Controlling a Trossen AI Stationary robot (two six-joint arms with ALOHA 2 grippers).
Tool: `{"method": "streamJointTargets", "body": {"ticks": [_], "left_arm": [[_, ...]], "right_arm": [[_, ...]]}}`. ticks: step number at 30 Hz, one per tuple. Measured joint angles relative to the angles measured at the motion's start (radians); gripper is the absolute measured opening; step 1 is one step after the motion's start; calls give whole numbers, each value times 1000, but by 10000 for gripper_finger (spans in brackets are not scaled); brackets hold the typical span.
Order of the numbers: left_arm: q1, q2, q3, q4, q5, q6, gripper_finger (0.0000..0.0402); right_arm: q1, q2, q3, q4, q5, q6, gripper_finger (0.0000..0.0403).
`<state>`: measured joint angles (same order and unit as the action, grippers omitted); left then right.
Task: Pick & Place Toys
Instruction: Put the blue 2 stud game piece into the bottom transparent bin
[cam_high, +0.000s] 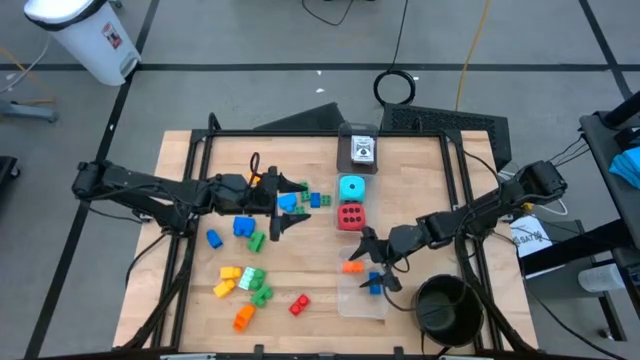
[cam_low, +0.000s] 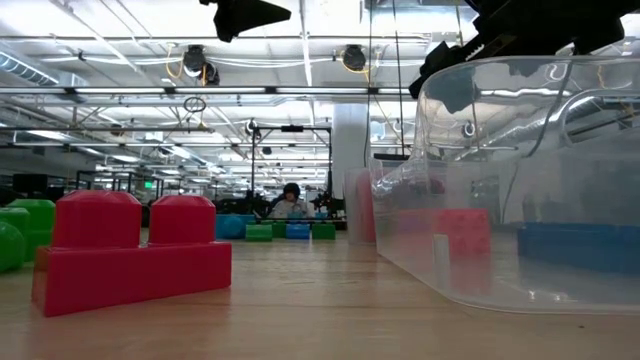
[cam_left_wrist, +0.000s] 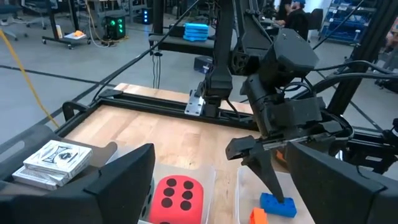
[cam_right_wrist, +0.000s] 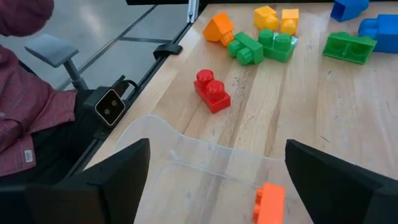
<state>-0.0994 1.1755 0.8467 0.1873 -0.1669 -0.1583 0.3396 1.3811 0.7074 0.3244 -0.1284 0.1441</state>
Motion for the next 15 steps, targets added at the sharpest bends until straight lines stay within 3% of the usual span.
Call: {"method": "streamJointTargets", "body": {"ticks": [3,6,8,11,15], "left_arm": [[0,0,0,55,12,-47,365],[-7,-2,1,-16,45,-171,370],[-15,1,0,-137,67,-206,372],[-28,0,0,-323,87,-109,369],[-37,2,-1,-691,51,-126,360]], "right_arm": [[-5,0,0,0,0,2,339],[-5,0,0,0,0,4,339],[-5,0,0,0,0,5,339],[-5,0,0,-4,0,5,339],[-5,0,0,-3,0,5,339]]}}
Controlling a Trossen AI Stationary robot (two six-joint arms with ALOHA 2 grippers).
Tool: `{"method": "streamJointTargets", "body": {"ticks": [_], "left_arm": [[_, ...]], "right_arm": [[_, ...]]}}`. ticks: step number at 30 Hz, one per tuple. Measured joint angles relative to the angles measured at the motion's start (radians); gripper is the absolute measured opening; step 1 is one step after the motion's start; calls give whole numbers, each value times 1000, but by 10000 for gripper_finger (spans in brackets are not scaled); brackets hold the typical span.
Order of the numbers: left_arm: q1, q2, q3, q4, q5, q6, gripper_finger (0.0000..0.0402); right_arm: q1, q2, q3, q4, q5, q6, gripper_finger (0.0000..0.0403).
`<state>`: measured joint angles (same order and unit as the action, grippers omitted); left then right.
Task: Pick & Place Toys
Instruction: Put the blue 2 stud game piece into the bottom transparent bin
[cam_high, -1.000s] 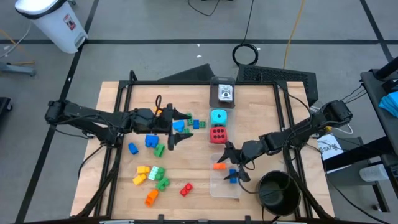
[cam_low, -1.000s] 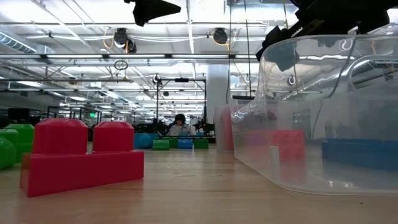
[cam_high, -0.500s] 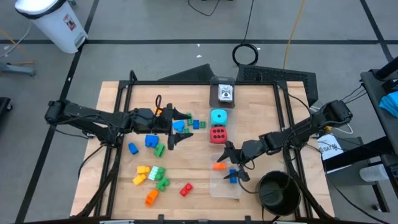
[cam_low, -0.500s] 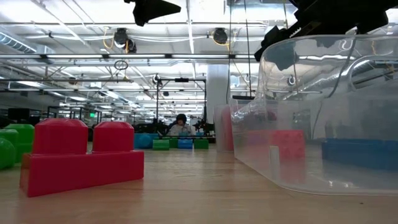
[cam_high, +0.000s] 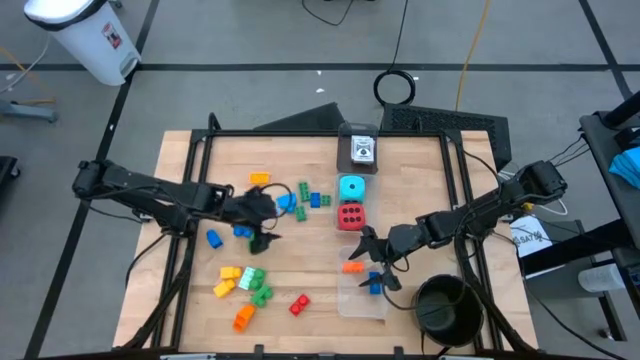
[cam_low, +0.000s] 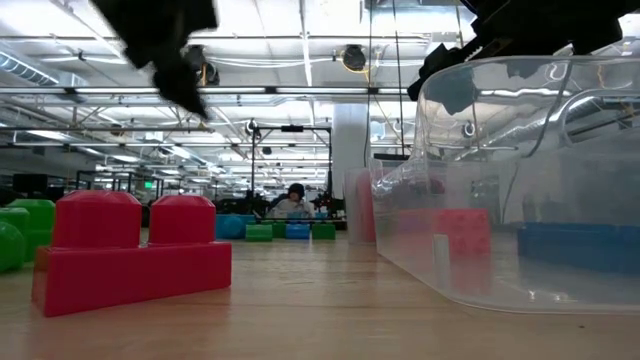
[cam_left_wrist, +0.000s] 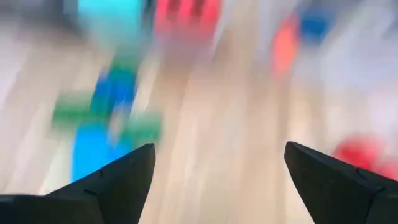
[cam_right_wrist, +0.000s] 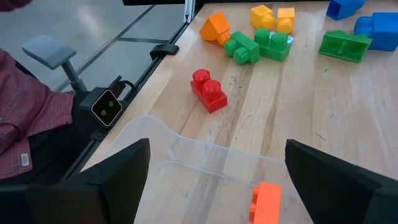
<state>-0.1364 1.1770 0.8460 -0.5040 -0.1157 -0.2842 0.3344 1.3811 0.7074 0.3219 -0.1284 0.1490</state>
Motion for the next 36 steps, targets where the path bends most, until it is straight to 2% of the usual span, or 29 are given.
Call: {"method": "streamJointTargets", "body": {"ticks": [5,8,13,17,27,36], "left_arm": [[1,-1,-4,-347,-55,-96,348],[1,-1,-29,-400,-87,-84,341],[1,-1,-127,-403,-91,-7,326],[7,11,-175,-355,-93,-24,312],[7,106,-179,-337,-60,-9,277],[11,220,-175,-261,-82,0,272]], "right_arm": [[0,0,0,9,0,18,339],[0,0,0,11,0,19,339],[0,0,0,11,0,22,339],[0,0,0,11,0,22,339],[0,0,0,10,0,22,339],[0,0,0,10,0,22,339]]}}
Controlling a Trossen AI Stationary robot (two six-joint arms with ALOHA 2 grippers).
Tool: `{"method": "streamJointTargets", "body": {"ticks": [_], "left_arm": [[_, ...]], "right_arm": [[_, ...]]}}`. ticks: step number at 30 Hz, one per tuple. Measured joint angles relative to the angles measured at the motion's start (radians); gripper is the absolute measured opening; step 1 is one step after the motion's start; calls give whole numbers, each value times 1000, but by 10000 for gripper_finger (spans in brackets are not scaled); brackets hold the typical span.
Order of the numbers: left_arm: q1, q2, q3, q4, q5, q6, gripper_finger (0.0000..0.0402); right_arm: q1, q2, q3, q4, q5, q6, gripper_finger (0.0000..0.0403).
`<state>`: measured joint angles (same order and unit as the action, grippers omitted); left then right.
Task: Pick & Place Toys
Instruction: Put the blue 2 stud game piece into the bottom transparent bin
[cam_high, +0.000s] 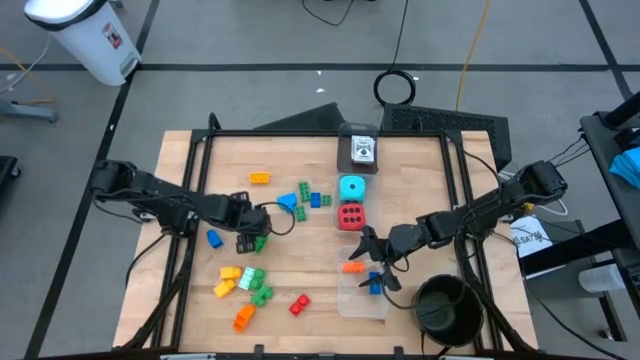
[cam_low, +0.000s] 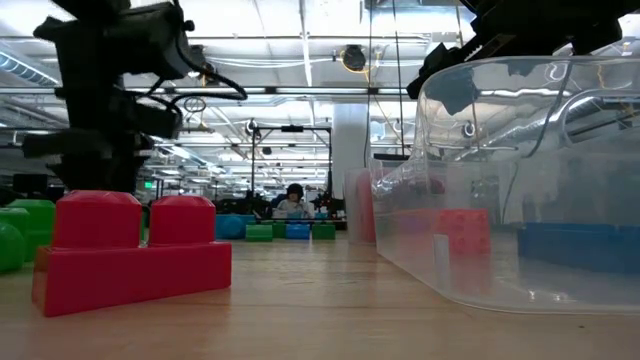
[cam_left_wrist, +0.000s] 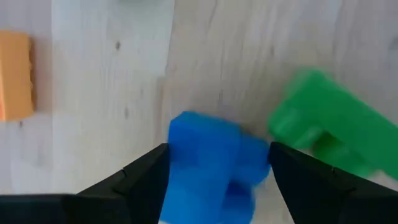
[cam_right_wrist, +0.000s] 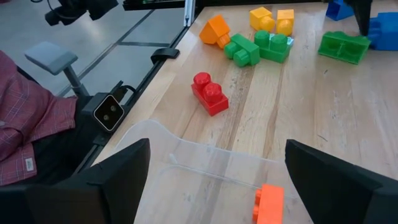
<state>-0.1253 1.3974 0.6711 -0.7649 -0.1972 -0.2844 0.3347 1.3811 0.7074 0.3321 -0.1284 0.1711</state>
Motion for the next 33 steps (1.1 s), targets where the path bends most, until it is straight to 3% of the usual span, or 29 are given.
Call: {"method": "streamJointTargets", "body": {"ticks": [4,7,13,16,19,22,26,33], "left_arm": [[2,5,-4,48,-17,-9,271],[3,8,-7,112,26,-9,271],[30,8,51,89,2,-12,271],[71,2,126,32,13,-98,273],[133,4,183,-47,90,-261,287],[181,2,195,-131,158,-436,313],[197,3,188,-299,166,-630,342],[148,3,130,-325,235,-673,342]], "right_arm": [[0,0,0,0,0,0,339],[0,0,0,0,0,0,339],[0,0,0,2,0,0,339],[0,0,0,9,0,-2,339],[0,0,0,13,0,-2,339],[0,0,0,12,0,0,339],[3,0,0,11,-2,1,339],[15,0,0,7,-4,21,339]]}}
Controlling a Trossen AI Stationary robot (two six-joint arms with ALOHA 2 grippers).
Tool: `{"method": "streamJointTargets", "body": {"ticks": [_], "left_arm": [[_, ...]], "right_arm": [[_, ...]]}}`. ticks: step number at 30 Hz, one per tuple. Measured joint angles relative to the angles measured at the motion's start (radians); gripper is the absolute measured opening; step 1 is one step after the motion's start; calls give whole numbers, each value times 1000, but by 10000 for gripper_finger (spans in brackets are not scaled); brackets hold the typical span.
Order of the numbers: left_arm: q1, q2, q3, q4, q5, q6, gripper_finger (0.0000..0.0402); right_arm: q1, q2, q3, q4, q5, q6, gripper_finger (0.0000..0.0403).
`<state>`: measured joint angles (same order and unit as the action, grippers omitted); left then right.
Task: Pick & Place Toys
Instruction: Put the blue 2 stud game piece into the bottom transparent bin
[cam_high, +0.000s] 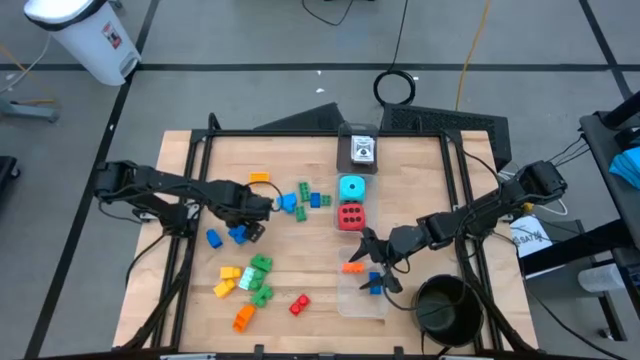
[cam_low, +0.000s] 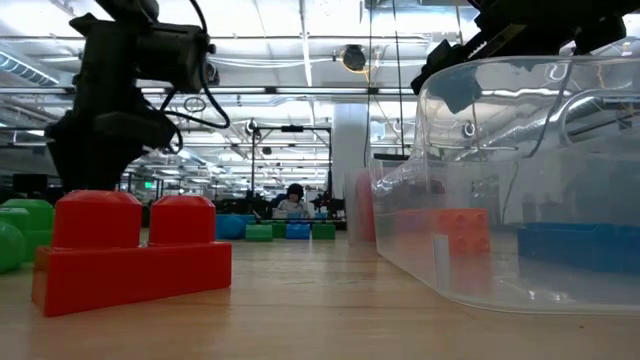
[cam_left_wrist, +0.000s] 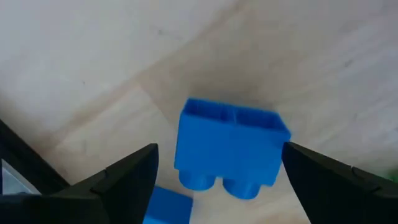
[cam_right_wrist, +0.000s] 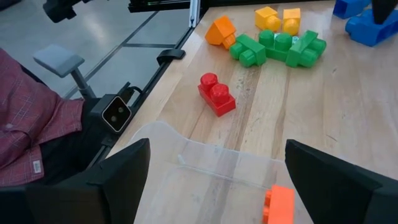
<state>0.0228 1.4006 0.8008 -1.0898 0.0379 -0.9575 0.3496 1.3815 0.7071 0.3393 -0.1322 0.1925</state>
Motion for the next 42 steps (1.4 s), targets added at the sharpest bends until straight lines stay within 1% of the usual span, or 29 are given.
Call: {"method": "streamJointTargets", "body": {"ticks": [5,9,12,18,23,28,30,34,38,42], "left_arm": [[-37,0,-25,56,-4,42,345],[-68,3,-29,53,-68,69,349],[-80,1,-29,76,-95,107,347],[-100,1,-66,183,-99,131,349],[-118,1,-113,209,-69,83,349],[-132,-2,-168,255,-65,73,349],[-132,-3,-175,256,-63,65,342],[-131,-4,-163,259,-65,89,300],[-132,-8,-126,278,-101,84,299],[-144,-8,-42,316,-133,105,299]], "right_arm": [[0,0,0,-1,0,-2,339],[0,0,0,-1,0,-2,339],[0,0,0,-1,0,-2,339],[0,0,0,-1,0,-2,339],[0,0,0,-1,0,-2,339],[0,0,0,-1,0,-2,339],[0,0,0,-1,0,-2,339],[-1,0,0,-1,0,-3,339],[-2,0,0,0,30,-40,339],[-2,0,0,0,144,-94,339]]}}
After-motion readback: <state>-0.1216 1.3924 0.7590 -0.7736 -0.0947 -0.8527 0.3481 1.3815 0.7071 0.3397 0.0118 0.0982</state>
